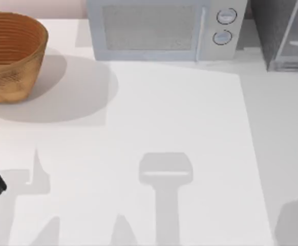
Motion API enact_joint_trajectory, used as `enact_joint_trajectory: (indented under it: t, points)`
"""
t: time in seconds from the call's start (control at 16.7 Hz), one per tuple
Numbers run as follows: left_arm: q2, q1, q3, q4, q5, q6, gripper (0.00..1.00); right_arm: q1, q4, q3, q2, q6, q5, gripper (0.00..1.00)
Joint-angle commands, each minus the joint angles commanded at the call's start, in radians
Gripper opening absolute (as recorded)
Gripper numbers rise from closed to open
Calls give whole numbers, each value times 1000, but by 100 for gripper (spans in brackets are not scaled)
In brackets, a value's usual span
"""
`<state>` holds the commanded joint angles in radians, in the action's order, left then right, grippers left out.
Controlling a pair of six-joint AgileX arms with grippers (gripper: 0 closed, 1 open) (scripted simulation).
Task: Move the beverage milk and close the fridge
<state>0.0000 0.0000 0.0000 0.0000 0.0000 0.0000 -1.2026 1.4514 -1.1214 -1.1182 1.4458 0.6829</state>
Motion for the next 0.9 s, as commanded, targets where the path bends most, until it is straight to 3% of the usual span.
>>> enact_joint_trajectory:
  t: [0.18, 0.42, 0.6, 0.9]
  points:
    - [0, 0, 0, 0, 0, 0, 100, -264, 13, -88, -311, 287, 111, 100]
    - [0, 0, 0, 0, 0, 0, 100, -510, 25, -173, -587, 525, 214, 100]
    - [0, 0, 0, 0, 0, 0, 100, -594, 34, -210, -688, 599, 253, 100]
    - [0, 0, 0, 0, 0, 0, 100, -607, 37, -217, -705, 610, 261, 100]
